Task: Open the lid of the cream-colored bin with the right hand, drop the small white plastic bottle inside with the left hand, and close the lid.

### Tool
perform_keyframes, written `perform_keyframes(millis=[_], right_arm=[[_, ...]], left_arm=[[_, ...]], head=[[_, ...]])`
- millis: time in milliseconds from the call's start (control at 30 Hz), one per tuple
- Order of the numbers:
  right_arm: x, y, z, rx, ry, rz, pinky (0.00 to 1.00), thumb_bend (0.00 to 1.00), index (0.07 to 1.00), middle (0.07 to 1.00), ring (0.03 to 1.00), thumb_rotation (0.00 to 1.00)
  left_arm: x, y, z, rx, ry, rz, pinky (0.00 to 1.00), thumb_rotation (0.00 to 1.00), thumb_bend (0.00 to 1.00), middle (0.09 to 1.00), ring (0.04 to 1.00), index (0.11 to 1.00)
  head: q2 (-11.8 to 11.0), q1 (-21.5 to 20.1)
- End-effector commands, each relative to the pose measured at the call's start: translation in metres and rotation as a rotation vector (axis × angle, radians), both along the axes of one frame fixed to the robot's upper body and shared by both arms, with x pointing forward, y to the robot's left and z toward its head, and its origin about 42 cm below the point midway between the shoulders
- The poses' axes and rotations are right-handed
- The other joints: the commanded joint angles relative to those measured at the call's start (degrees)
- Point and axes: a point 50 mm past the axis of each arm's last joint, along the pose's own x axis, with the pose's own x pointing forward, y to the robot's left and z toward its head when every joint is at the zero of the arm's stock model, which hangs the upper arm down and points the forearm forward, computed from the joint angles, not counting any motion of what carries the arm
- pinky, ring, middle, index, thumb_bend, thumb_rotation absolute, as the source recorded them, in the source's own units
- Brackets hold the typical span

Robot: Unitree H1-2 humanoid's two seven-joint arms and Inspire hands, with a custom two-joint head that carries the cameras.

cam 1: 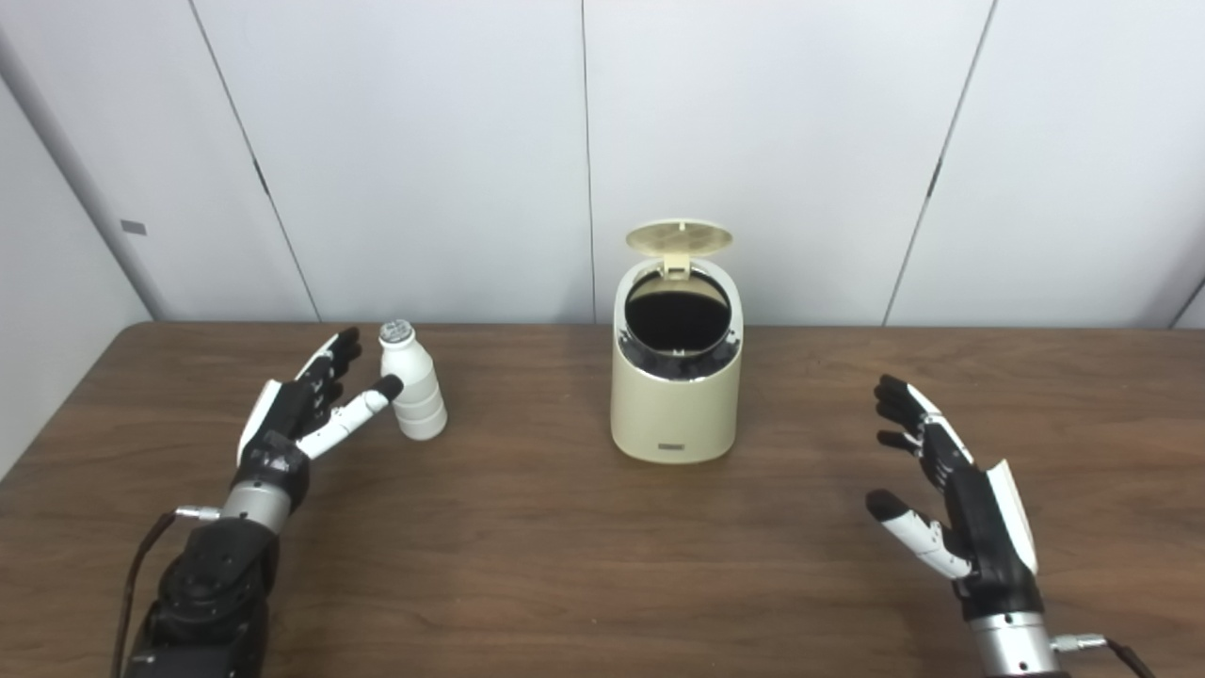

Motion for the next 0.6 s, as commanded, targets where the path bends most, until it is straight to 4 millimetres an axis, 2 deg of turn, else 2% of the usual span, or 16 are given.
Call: perform_keyframes(millis=[0, 300, 567], right_arm=[[-0.001, 0.003, 0.001, 0.012, -0.023, 0.002, 0.78, 0.9, 0.873, 0.871, 0.86, 0.81], [-0.001, 0.002, 0.001, 0.0, -0.026, 0.0, 0.78, 0.9, 0.873, 0.869, 0.861, 0.82], [-0.001, 0.004, 0.001, -0.002, -0.027, -0.003, 0.78, 0.89, 0.873, 0.868, 0.857, 0.81]], left_arm=[[0.012, 0.001, 0.026, 0.039, -0.083, -0.004, 1.0, 0.51, 1.0, 0.941, 0.984, 0.952], [0.017, 0.005, 0.027, 0.048, -0.072, -0.005, 1.0, 0.52, 1.0, 0.955, 0.986, 0.969], [0.027, 0.003, 0.029, 0.026, -0.07, 0.004, 0.99, 0.47, 1.0, 0.943, 0.97, 0.961]], head=[[-0.1, -0.1], [-0.1, -0.2], [-0.3, -0.3]])
